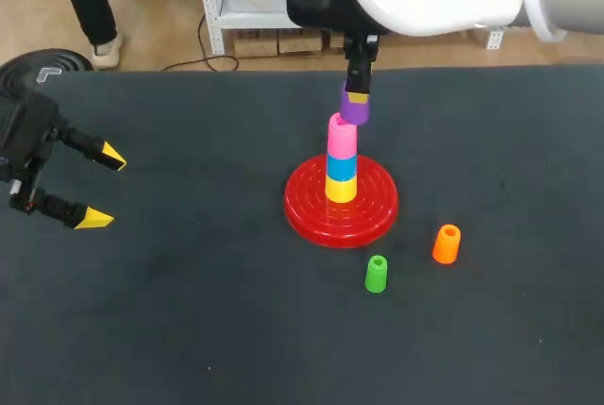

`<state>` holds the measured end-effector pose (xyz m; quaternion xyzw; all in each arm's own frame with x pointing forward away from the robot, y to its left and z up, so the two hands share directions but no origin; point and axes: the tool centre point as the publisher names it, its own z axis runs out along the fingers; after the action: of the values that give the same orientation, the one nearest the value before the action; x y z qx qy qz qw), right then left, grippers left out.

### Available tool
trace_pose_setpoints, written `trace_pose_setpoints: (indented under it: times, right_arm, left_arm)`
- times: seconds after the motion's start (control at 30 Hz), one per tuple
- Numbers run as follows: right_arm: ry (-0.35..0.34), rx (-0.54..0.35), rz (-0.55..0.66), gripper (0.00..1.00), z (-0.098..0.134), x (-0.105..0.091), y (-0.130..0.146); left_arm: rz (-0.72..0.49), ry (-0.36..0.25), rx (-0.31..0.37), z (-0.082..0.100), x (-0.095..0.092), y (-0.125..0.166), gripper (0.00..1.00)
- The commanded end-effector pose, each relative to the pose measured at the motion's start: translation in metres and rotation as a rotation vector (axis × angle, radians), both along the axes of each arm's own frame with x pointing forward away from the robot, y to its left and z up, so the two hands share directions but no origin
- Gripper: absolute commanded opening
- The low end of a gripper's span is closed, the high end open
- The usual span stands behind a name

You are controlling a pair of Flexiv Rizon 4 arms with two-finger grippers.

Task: Pick up and stack the cylinders on the red base in this order: pink,purple,orange,green

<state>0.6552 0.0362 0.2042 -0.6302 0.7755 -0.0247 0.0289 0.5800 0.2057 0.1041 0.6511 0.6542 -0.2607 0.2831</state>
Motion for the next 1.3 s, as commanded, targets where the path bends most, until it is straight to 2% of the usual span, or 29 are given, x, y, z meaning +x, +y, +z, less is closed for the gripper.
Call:
trace_pose_setpoints:
  times: [0.03, 0.6, 1.3]
  right_arm:
    - [0.002, 0.011, 0.007, 0.0, -0.008, 0.001, 0.0]
    - [0.021, 0.017, 0.046, 0.0, -0.015, 0.006, 0.013]
    - [0.06, -0.001, 0.051, 0.0, -0.026, 0.016, 0.014]
  left_arm:
    - [0.0, -0.004, -0.003, -0.001, 0.0, 0.001, 1.0]
    - [0.0, -0.004, -0.003, -0.001, 0.0, 0.001, 1.0]
    - [0.0, -0.004, -0.003, -0.001, 0.0, 0.001, 1.0]
